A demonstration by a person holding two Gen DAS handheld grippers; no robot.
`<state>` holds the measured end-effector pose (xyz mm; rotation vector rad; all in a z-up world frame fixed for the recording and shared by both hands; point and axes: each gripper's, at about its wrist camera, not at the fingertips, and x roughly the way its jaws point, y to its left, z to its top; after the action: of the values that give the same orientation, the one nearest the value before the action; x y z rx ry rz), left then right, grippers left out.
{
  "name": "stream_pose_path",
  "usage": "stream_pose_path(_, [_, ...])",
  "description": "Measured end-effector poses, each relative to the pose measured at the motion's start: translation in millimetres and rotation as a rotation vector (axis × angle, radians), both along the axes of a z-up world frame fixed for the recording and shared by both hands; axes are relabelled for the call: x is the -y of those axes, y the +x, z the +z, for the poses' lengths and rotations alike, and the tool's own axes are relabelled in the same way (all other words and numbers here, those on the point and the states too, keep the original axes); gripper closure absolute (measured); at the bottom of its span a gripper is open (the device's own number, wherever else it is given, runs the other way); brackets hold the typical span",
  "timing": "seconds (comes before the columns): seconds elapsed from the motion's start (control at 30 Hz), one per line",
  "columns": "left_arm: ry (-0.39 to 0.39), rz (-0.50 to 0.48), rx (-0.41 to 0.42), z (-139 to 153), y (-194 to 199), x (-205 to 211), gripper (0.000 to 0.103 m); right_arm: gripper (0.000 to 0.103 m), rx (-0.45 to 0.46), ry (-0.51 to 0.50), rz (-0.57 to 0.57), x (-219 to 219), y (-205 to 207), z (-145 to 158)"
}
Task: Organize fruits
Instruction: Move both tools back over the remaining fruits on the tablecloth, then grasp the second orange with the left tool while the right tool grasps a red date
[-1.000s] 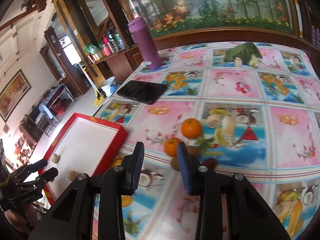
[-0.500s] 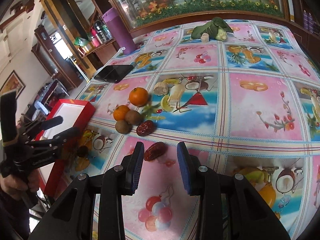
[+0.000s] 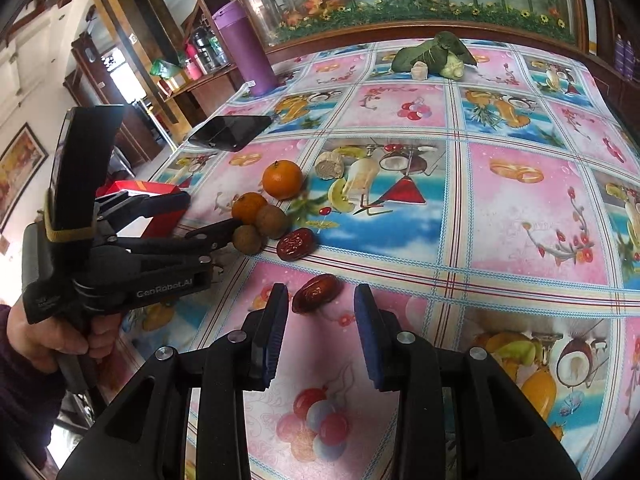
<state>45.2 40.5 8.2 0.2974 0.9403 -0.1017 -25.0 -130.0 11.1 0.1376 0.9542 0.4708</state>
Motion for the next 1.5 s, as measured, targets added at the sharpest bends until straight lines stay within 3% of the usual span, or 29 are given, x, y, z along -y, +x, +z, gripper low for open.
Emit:
stream_pose_path(0.27, [-0.007, -0.081, 0.009, 1, 10, 23, 0.027, 0.070, -0.010, -0.012, 0.024, -4, 0, -1])
stream_pose_path(0.47, [-0.050, -0.074, -0.003, 0, 16, 20, 0.027, 0.070, -0.021, 0.003, 0.025, -3, 0, -2])
stream_pose_path(0.73, [-0.142, -0.092, -0.040, -3, 11, 7, 0.045, 0.070, -0.012, -0.024, 0.035, -9, 0, -4])
stream_pose_path(1.0, [-0.174, -0.098, -0.052, -6, 7, 3, 0.047, 0.070, 0.041, -0.098, 0.037, -21, -2, -7])
stream_pose_path(1.13, [-0.168, -0.103, -0.065, -10, 8, 7, 0.047, 0.083, 0.062, -0.134, 0.053, -26, -5, -8])
stream_pose_path(1.23, [-0.160, -0.098, -0.065, -10, 10, 8, 0.047, 0.084, 0.073, -0.147, 0.056, -26, -7, -8])
stream_pose_path(1.4, [-0.193, -0.098, -0.070, -9, 10, 7, 0.068, 0.085, 0.067, -0.133, 0.051, -25, -5, -8])
stream_pose_path(1.5, [-0.196, -0.090, -0.065, -9, 9, 8, 0.070, 0.086, 0.061, -0.119, 0.047, -23, -4, -8])
